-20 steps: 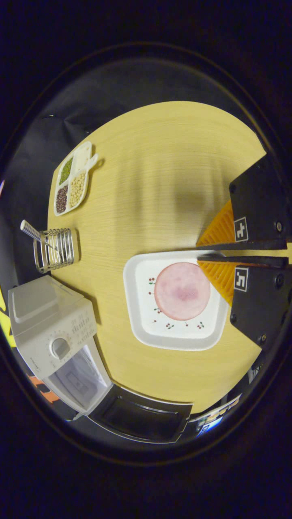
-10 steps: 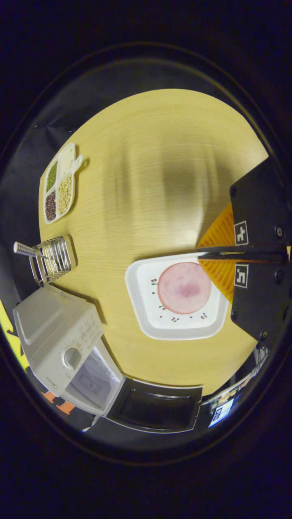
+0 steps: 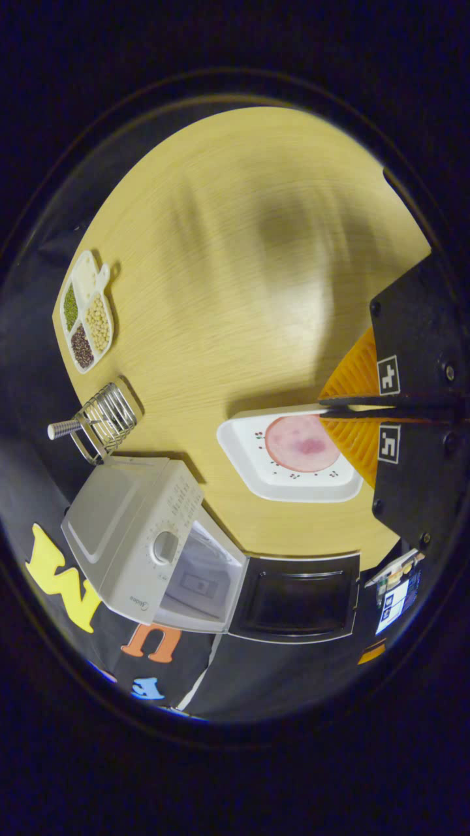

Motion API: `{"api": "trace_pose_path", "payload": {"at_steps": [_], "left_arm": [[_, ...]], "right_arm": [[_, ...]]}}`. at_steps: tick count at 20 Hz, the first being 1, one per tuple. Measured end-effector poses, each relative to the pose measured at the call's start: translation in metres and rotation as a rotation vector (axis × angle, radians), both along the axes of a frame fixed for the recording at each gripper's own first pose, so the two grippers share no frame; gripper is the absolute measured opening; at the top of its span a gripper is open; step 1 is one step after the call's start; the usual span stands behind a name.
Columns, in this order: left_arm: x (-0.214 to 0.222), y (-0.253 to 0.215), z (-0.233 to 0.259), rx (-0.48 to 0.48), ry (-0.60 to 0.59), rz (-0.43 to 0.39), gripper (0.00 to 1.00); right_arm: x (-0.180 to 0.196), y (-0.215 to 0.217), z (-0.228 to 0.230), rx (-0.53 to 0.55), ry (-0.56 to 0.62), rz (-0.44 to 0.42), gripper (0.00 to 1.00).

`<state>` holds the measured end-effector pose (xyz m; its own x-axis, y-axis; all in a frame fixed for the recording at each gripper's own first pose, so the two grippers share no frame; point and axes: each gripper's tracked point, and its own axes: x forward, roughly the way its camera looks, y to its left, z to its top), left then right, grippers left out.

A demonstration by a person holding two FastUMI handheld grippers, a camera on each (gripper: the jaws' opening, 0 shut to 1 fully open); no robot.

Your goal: Open the microwave oven with the left hand, put the food in, and close the microwave oven.

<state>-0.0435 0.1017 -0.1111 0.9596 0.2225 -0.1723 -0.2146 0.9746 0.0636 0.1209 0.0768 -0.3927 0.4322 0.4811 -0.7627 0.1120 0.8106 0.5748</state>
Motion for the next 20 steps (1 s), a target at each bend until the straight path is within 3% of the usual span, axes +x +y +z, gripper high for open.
{"api": "trace_pose_path", "payload": {"at_steps": [11, 16, 20], "left_arm": [[0.013, -0.019, 0.011, -0.009, 0.002, -0.090, 0.95], [0.015, -0.016, -0.006, -0.020, 0.036, -0.121, 0.95], [0.014, -0.006, -0.018, -0.006, 0.056, -0.136, 0.95]], "right_arm": [[0.020, 0.113, 0.073, 0.159, -0.181, -0.082, 0.04], [0.050, 0.175, 0.094, 0.223, -0.259, -0.226, 0.04], [0.077, 0.212, 0.085, 0.253, -0.299, -0.406, 0.03]]}}
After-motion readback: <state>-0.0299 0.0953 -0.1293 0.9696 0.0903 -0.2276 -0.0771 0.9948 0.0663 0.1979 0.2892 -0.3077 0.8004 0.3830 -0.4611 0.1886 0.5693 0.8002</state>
